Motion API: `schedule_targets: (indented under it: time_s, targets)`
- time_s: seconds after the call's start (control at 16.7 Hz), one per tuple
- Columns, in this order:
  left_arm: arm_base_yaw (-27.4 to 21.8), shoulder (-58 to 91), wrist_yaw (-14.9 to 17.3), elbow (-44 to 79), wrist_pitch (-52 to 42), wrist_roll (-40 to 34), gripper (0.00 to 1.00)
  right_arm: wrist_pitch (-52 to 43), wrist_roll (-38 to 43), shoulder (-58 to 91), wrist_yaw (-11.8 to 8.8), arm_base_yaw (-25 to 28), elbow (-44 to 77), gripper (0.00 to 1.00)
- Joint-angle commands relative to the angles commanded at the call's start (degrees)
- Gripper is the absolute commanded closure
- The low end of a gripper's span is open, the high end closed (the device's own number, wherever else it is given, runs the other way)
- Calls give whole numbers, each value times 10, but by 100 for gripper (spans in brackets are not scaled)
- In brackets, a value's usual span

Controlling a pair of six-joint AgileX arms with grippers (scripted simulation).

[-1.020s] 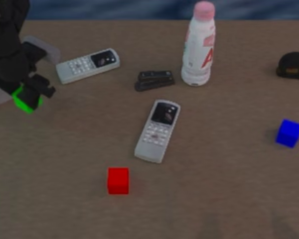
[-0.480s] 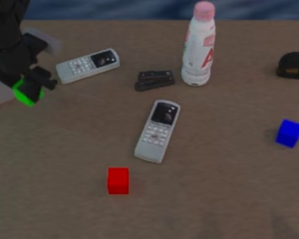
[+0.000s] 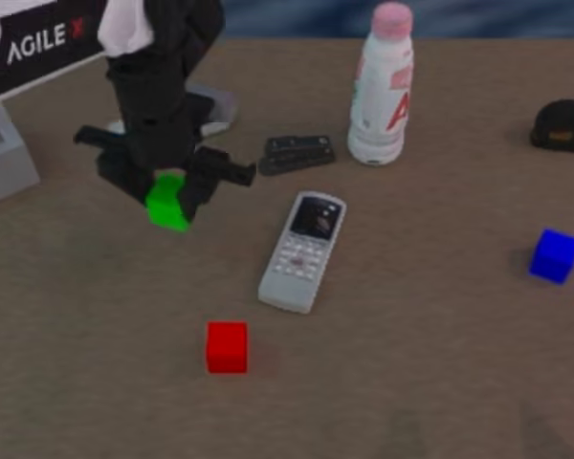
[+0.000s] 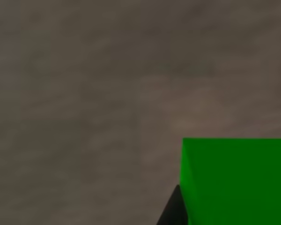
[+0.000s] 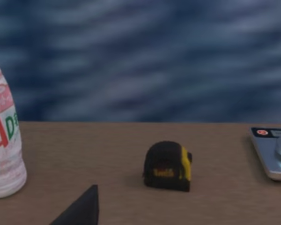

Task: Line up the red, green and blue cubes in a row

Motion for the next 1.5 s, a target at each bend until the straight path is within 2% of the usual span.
schedule_targets:
  time_s: [0.36,0.6,0.72,1.14,1.5]
  targets:
    - [-167,-25,3,-34,-6,-323,100,0,0,0,0,0,0,0]
    - [-242,-53,-3,-46,4,-439,100,0,0,0,0,0,0,0]
    - [-258,-61,-5,-47,8,-461,100,0,0,0,0,0,0,0]
    - [-258,-57,-5,-55,18,-460,100,0,0,0,0,0,0,0]
    - [-256,-24,-5,-133,136,-459,100,0,0,0,0,0,0,0]
